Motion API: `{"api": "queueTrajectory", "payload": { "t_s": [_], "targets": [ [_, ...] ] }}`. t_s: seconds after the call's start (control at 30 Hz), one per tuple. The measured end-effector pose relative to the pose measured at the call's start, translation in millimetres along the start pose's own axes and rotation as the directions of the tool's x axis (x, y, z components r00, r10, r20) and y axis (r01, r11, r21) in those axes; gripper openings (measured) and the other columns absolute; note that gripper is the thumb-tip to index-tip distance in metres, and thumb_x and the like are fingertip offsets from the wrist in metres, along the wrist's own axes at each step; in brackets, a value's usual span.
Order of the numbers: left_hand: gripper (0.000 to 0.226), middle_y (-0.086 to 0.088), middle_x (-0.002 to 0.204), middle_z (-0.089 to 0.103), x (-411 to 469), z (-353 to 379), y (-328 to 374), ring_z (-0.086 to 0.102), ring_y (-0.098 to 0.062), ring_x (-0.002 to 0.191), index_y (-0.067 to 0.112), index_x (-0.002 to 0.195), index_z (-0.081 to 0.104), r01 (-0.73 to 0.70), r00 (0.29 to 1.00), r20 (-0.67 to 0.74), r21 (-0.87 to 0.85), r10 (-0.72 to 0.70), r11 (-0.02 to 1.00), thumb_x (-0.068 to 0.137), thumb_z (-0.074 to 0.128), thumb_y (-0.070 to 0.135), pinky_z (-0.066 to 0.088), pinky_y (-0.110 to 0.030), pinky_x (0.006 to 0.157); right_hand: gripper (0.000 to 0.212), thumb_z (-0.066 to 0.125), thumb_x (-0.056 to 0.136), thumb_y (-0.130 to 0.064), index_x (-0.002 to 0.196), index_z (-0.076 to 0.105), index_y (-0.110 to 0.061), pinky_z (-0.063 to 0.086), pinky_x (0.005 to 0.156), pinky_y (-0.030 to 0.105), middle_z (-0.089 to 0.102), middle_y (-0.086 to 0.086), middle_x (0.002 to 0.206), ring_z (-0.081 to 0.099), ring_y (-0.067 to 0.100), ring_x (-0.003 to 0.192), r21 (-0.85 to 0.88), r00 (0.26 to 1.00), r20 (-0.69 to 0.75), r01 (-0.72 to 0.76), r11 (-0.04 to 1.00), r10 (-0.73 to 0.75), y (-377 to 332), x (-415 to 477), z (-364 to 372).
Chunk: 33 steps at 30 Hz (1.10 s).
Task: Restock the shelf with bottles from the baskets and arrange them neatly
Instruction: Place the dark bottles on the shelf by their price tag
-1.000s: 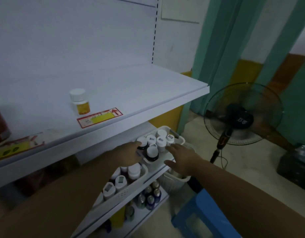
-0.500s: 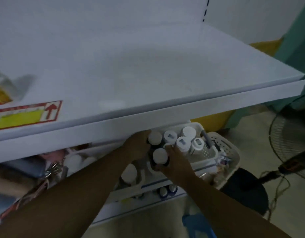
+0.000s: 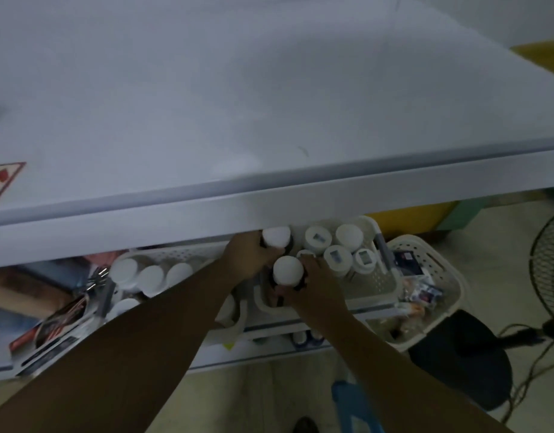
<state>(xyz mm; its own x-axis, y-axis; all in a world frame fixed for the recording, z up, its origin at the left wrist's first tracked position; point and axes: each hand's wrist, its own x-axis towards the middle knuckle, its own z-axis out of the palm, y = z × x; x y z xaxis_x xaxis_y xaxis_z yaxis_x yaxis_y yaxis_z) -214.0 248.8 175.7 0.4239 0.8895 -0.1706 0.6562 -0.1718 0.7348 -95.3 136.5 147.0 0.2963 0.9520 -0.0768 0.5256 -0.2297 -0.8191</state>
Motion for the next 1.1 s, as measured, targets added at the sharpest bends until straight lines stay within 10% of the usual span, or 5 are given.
{"api": "queueTrajectory", "payload": {
  "t_s": [0.2, 0.4, 0.53, 0.7, 1.1],
  "targets": [
    [0.015, 0.006, 0.088, 0.071, -42, -48, 25, 0.066, 0.009, 0.069, 0.021, 0.084, 0.069, -0.088, 0.967, -0.248, -0.521, -0.053, 0.849, 0.075, 0.076, 0.01, 0.048, -0.003, 0.063, 0.042, 0.076, 0.075, -0.019, 0.112, 0.056, -0.012, 0.052, 0.083, 0.033, 0.062, 0.007, 0.109, 0.059, 0.022, 0.101, 0.365, 0.994, -0.033, -0.083, 0.927, 0.101, -31, -4, -29],
    [0.034, -0.003, 0.106, 0.072, -123, -108, 21, 0.068, -0.017, 0.099, 0.016, 0.109, 0.066, -0.125, 0.959, -0.274, -0.638, -0.072, 0.76, 0.077, 0.075, 0.013, 0.057, -0.029, 0.08, 0.019, 0.063, 0.085, -0.028, 0.1, 0.067, -0.017, 0.057, 0.068, 0.034, 0.075, -0.001, 0.09, 0.071, 0.018, 0.085, 0.67, 0.986, 0.1, -0.164, 0.724, 0.131, -85, -37, -37],
    [0.015, -0.009, 0.097, 0.072, -190, -134, 2, 0.069, -0.025, 0.088, 0.015, 0.097, 0.069, -0.069, 0.952, -0.224, -0.823, -0.21, 0.564, 0.084, 0.063, 0.019, 0.054, -0.035, 0.075, 0.049, 0.068, 0.064, -0.044, 0.097, 0.071, -0.008, 0.055, 0.074, 0.04, 0.074, 0.013, 0.091, 0.069, 0.03, 0.082, 0.787, 0.959, 0.238, -0.284, 0.547, 0.156, -140, -77, -10],
    [0.051, -0.016, 0.098, 0.071, -282, -173, -17, 0.068, -0.03, 0.088, 0.008, 0.107, 0.066, -0.093, 0.949, -0.207, -0.904, -0.236, 0.418, 0.067, 0.066, 0.04, 0.054, -0.042, 0.08, 0.053, 0.066, 0.06, -0.048, 0.092, 0.071, -0.007, 0.056, 0.064, 0.039, 0.074, 0.015, 0.081, 0.07, 0.03, 0.069, 0.803, 0.925, 0.376, -0.354, 0.48, 0.052, -210, -131, 30],
    [0.034, -0.009, 0.084, 0.077, -482, -293, -55, 0.073, -0.02, 0.071, 0.016, 0.092, 0.071, -0.217, 0.911, -0.383, -0.761, -0.152, 0.612, 0.061, 0.071, 0.032, 0.056, -0.027, 0.056, 0.067, 0.065, 0.061, -0.055, 0.113, 0.065, -0.012, 0.057, 0.078, 0.043, 0.073, 0.017, 0.1, 0.069, 0.032, 0.089, 0.777, 0.807, 0.461, -0.166, 0.608, -0.369, -365, -263, 129]
  ]
}}
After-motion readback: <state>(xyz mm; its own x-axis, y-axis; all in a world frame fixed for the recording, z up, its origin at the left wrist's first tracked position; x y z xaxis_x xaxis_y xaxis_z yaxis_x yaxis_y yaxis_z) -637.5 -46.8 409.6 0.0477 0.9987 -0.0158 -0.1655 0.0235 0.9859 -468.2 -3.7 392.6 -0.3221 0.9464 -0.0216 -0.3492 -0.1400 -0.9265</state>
